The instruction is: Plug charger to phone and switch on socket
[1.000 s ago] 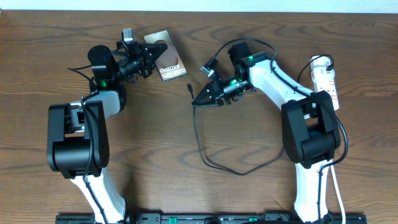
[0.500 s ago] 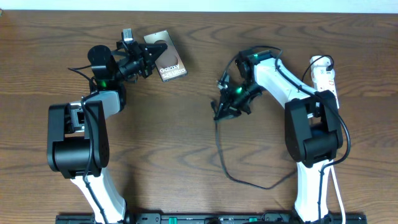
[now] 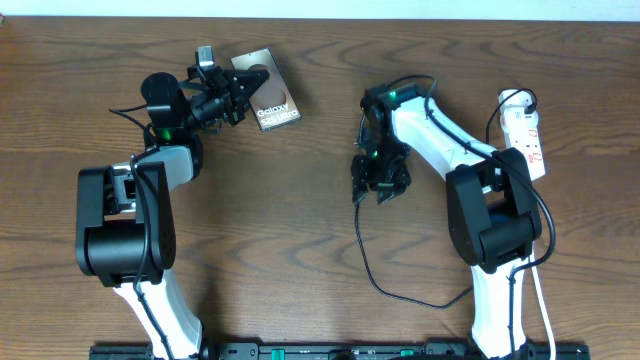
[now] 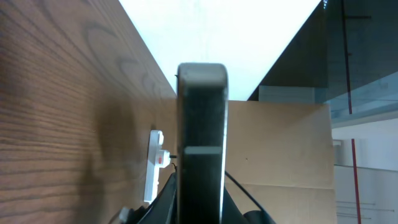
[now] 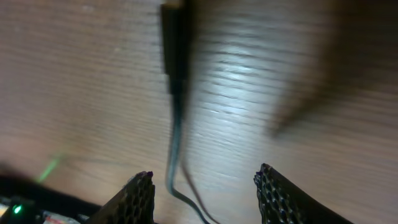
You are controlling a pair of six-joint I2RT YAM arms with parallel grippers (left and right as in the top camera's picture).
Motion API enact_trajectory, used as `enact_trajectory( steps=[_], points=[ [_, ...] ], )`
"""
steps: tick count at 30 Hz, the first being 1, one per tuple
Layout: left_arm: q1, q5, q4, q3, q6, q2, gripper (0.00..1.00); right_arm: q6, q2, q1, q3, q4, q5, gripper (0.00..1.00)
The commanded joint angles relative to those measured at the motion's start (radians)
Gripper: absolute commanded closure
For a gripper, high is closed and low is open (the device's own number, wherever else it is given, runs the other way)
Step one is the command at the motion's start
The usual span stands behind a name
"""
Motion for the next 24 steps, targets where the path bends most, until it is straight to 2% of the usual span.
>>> enact_trajectory(
  steps=[1,4,7,15,24],
  points=[
    [0.005,0.006,0.014,0.0,-0.005,-0.004,0.93,0.063,-0.048,0.0,0.101,-0.035,0.127,0.49],
    [0.005,0.01,0.014,0.0,-0.005,-0.004,0.93,0.079,-0.067,0.011,0.156,-0.049,0.163,0.52],
    [0.005,0.01,0.014,0.0,-0.005,-0.004,0.93,0.111,-0.073,0.034,0.167,-0.031,0.194,0.64],
    [0.011,0.01,0.014,0.0,-0.005,-0.004,0.92,0.136,-0.071,0.136,0.092,0.09,0.283,0.74],
    [0.02,0.024,0.014,0.0,-0.005,-0.004,0.93,0.219,-0.071,0.147,0.021,0.162,0.364,0.76]
  ],
)
